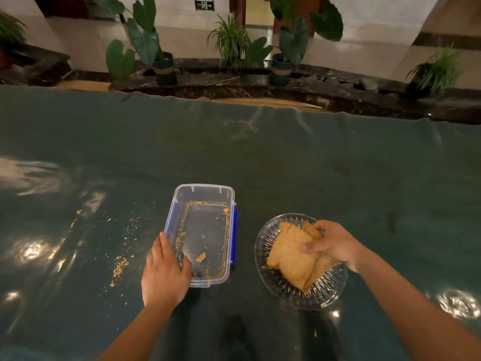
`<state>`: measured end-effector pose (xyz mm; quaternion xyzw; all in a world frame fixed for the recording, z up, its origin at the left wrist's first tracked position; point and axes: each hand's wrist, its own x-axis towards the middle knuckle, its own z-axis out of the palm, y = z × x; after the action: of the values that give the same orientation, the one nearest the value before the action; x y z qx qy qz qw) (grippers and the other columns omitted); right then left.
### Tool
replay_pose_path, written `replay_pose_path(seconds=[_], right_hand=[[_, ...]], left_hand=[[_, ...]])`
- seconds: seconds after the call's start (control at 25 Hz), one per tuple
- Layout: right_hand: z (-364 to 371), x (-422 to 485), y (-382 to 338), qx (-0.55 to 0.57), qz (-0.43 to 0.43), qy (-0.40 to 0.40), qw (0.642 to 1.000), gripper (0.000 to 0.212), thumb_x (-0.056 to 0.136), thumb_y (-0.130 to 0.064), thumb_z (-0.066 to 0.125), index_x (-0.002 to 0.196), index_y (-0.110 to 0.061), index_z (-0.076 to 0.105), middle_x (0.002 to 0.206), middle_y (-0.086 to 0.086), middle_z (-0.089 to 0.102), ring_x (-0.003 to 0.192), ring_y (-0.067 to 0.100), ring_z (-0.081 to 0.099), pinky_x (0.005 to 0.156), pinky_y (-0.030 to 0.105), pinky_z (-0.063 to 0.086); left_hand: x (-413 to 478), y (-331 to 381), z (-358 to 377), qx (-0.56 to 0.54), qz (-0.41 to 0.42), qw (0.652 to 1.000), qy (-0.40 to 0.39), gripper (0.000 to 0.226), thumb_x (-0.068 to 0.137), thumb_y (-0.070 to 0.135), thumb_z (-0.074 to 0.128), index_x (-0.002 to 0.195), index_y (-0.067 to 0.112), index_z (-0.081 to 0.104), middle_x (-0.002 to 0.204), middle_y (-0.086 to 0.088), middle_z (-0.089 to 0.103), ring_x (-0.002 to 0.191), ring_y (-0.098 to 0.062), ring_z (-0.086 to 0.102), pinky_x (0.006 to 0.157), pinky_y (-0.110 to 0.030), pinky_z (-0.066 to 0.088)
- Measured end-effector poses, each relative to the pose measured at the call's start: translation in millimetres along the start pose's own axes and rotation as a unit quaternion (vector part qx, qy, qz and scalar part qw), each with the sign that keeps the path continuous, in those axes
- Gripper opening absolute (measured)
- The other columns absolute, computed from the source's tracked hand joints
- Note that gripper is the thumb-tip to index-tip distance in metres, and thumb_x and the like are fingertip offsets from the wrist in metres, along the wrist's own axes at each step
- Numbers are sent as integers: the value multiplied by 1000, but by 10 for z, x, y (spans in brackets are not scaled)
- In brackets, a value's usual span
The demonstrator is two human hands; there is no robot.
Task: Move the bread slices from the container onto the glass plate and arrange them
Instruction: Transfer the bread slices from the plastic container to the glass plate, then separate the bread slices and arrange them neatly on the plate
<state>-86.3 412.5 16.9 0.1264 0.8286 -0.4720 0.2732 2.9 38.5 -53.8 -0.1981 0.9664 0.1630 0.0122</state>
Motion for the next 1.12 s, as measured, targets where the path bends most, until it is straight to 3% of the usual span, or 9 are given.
replay_pose_path(seconds=[0.24, 0.4, 0.56, 1.12], right_hand=[[142, 285, 393, -211, -2, 66, 975, 67, 67, -32, 86, 124, -12, 58, 118, 6, 64, 101, 22, 62, 87, 37, 52], [164, 283, 554, -229, -21, 128, 965, 77, 72, -42, 81, 138, -16, 50, 131, 8, 54, 120, 28, 52, 100, 41, 47], [151, 228, 577, -194, -22, 144, 970, 67, 78, -38, 75, 137, -17, 52, 129, 8, 57, 118, 27, 54, 99, 44, 48], [253, 91, 678, -187, -11, 162, 969, 58, 82, -26, 72, 136, -16, 53, 135, 8, 55, 124, 28, 50, 102, 43, 46]], left_hand=[[9, 62, -119, -48, -32, 998, -37, 75, 90, 21, 55, 152, 15, 13, 143, -12, 41, 124, -37, 47, 89, -55, 51], [109, 46, -223, -94, -67, 993, -30, 62, 91, 10, 44, 149, 24, 26, 130, -13, 53, 93, -38, 61, 70, -44, 50], [232, 61, -349, -100, -68, 993, -8, 44, 88, 1, 35, 123, 20, 55, 83, -14, 65, 65, -35, 59, 61, -40, 51], [584, -489, -691, -105, -128, 984, 64, 50, 85, -8, 39, 121, 16, 64, 76, -14, 61, 64, -35, 54, 64, -41, 47]])
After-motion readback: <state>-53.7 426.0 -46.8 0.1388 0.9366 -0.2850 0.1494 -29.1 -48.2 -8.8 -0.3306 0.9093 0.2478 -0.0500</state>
